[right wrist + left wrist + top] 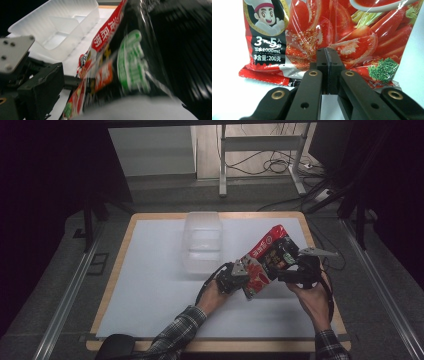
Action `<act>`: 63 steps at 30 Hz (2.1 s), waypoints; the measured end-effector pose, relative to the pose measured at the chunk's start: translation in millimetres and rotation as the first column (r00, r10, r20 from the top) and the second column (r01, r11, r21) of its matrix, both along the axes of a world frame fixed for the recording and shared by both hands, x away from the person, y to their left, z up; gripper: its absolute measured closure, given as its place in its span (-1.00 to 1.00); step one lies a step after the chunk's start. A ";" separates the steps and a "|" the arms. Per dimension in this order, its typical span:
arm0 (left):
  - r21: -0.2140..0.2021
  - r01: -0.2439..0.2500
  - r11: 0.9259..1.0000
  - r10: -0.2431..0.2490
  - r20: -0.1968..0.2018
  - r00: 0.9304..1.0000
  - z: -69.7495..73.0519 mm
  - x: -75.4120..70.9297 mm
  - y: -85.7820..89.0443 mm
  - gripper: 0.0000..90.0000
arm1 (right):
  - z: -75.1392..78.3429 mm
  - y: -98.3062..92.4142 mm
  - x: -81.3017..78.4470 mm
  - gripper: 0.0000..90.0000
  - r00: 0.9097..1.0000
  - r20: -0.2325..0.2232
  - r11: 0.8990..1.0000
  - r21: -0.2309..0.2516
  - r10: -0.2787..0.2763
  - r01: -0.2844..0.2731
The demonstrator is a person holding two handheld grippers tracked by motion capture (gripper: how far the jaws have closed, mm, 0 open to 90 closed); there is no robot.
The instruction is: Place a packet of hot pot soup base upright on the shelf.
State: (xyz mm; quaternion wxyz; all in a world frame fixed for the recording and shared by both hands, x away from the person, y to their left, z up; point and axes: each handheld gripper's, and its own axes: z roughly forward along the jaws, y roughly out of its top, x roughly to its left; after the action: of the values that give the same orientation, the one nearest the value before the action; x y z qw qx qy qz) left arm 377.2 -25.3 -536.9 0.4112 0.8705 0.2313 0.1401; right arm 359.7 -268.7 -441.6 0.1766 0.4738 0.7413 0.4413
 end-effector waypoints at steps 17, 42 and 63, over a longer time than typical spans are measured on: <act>-0.045 -0.012 0.999 0.011 -0.024 1.000 -0.5 1.4 1.1 1.00 | 10.4 3.6 24.0 0.55 0.995 0.054 0.994 0.078 -0.084 0.080; -0.149 0.036 0.988 -0.040 -0.023 0.999 19.8 -20.8 20.7 -0.04 | 36.3 20.4 20.7 0.60 0.996 0.047 0.994 0.073 -0.082 0.078; -0.165 0.023 0.986 -0.034 -0.063 0.997 23.8 -42.8 54.7 -0.61 | 62.3 22.2 20.8 0.60 0.997 0.062 0.996 0.084 -0.045 0.039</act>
State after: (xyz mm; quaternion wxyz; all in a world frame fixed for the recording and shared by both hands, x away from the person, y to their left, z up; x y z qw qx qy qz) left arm 334.3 29.4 -513.1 0.4757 0.8410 0.2430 0.0861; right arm 380.5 -246.5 -379.2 0.1897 0.4818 0.7064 0.4826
